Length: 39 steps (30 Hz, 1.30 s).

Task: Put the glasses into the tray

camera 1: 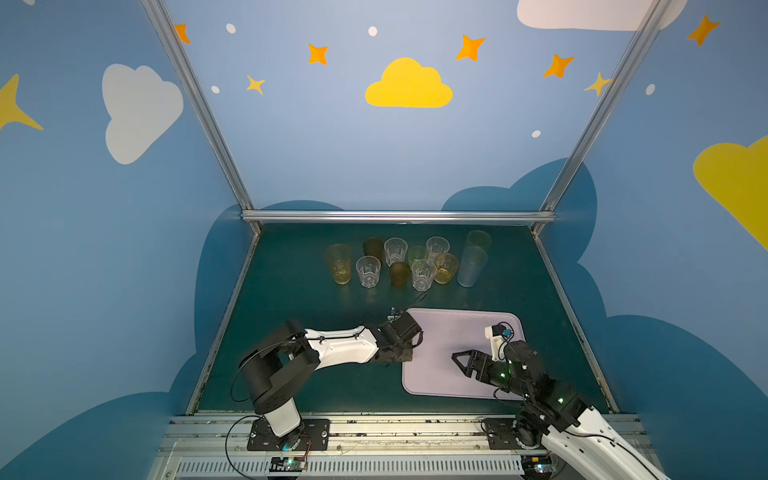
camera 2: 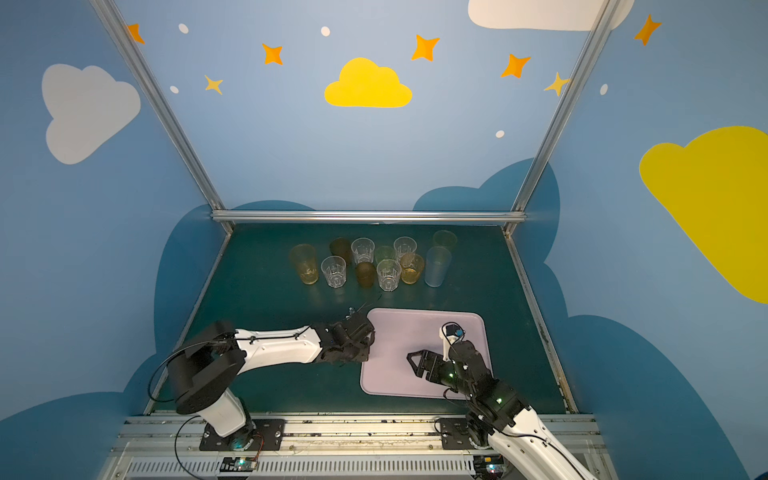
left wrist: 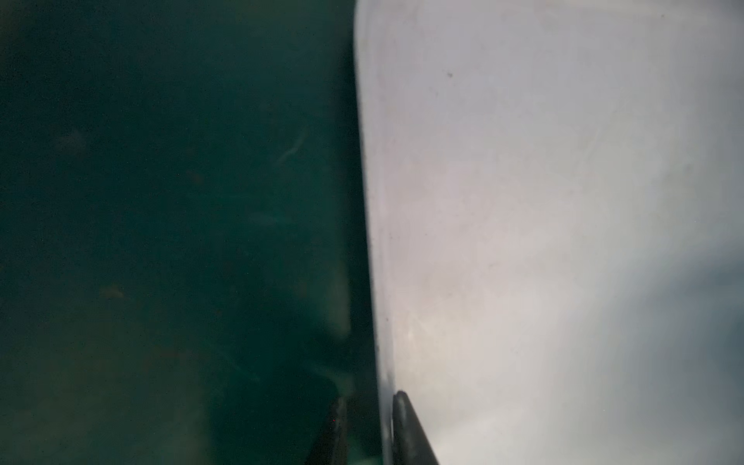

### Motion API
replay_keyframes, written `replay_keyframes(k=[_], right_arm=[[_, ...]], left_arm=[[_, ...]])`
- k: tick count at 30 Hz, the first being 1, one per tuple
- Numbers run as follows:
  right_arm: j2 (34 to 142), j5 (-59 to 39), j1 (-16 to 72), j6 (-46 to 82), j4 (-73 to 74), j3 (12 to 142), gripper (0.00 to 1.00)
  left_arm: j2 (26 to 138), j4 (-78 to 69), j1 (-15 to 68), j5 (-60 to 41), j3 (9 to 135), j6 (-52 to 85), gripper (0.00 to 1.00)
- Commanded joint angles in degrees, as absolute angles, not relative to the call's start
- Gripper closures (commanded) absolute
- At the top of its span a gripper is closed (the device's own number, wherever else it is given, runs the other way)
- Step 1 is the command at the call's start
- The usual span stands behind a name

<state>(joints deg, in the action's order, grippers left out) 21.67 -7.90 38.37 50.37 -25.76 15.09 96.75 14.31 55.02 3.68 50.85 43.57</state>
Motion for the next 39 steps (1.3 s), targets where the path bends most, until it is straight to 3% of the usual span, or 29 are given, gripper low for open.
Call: replay_keyframes(k=[1,16,31,39], right_arm=[[21.66,-6.87,38.14,50.37,-26.83,14.7,0.12],[22.42,-6.34,37.79,50.27,-26.83,14.96,0.12],[27.5,-6.88,35.92,48.79,-25.88,16.5,0.12],[31.4,-8.3,34.3,47.19,-25.99,19.14,0.12]], left_arm=[[95.32,20.74,54.25,8.17,48.49,43.89,0.79],[84.07,24.34,45.82,9.95,38.45,43.81,0.77],[72.51,24.1,31.97,7.16,29.88,41.2,0.76],[71.05,27.33,31.38,7.65,31.54,40.09,0.65]])
